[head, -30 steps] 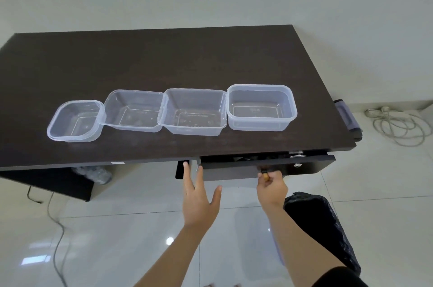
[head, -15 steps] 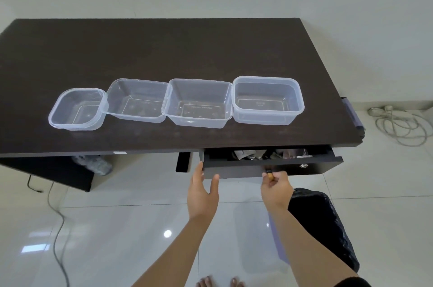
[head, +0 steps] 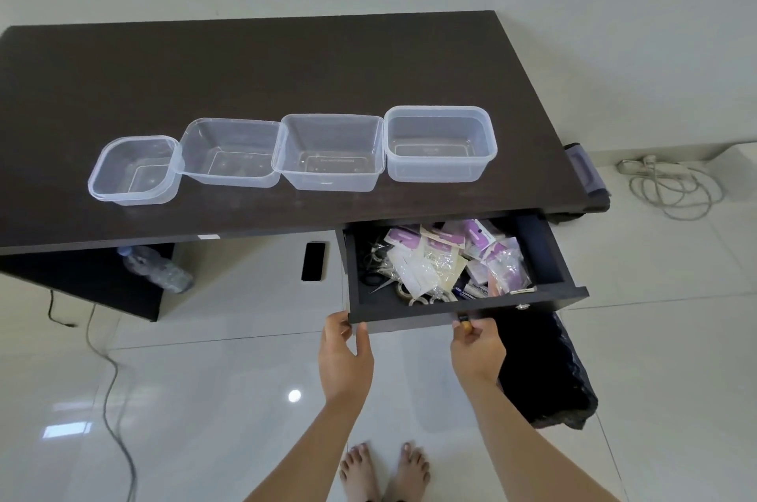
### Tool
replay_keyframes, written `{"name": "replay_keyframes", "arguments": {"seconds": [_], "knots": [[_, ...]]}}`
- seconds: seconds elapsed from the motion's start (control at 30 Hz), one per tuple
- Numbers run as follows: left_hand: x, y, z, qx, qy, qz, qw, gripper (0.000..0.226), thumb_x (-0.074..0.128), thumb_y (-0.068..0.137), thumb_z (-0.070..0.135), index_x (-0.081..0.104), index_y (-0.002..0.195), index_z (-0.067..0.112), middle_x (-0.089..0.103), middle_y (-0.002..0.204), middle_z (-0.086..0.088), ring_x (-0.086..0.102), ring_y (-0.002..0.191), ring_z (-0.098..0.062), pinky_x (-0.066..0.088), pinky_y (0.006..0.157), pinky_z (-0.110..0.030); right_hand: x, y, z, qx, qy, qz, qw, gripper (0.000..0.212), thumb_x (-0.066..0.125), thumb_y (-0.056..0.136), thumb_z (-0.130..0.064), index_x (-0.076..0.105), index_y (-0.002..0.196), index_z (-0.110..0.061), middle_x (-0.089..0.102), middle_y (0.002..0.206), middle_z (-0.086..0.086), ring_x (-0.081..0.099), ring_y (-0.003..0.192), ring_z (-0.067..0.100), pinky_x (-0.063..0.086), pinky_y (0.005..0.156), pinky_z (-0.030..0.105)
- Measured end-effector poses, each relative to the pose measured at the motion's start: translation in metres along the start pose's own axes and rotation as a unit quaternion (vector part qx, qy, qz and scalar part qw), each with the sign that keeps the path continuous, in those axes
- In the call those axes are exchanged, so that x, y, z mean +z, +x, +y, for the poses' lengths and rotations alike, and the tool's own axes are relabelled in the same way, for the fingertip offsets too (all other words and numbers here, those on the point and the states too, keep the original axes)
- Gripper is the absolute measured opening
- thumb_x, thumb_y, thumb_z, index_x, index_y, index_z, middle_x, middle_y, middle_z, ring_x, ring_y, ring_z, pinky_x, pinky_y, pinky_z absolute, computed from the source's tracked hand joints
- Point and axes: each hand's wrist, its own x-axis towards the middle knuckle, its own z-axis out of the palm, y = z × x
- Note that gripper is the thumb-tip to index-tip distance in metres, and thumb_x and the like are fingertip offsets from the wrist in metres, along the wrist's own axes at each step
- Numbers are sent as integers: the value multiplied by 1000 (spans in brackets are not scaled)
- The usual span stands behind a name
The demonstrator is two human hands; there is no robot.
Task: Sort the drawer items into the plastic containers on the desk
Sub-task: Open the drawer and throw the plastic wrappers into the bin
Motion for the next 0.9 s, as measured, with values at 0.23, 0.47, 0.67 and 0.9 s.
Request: {"name": "replay_keyframes", "arguments": {"seconds": [0.23, 0.47, 0.67, 0.9], "knots": [[-13, -29, -18, 13, 4, -21, 1000, 18, 57, 91, 23, 48, 103, 31, 62, 106, 3, 61, 100, -11, 44, 79, -24, -16, -28, 11, 87, 67, 30, 993, 11, 69, 81, -2, 61, 83, 4, 59, 74, 9, 53, 72, 24, 43, 75, 32], [-26, -47, -24, 10, 23, -45, 999, 17, 57, 91, 20, 48, 103, 29, 63, 105, 3, 62, 98, -10, 41, 75, -19, -31, -45, 13, 138, 83, 23, 987, 10, 67, 80, 4, 63, 88, 10, 58, 79, 10, 52, 77, 23, 42, 77, 31], [-34, -68, -32, 1, 49, -69, 996, 19, 58, 90, 18, 49, 107, 23, 63, 106, 1, 63, 98, -13, 42, 77, -20, -46, -59, 27, 164, 56, 17, 985, 14, 66, 81, 2, 63, 93, 10, 65, 89, 18, 54, 80, 25, 38, 75, 25], [-34, -71, -30, -5, 68, -80, 994, 16, 58, 90, 20, 49, 103, 23, 62, 105, 3, 63, 98, -14, 42, 75, -20, -50, -58, 36, 190, 96, -11, 977, 17, 68, 81, 0, 63, 96, 7, 68, 95, 20, 62, 88, 30, 42, 77, 27]]}}
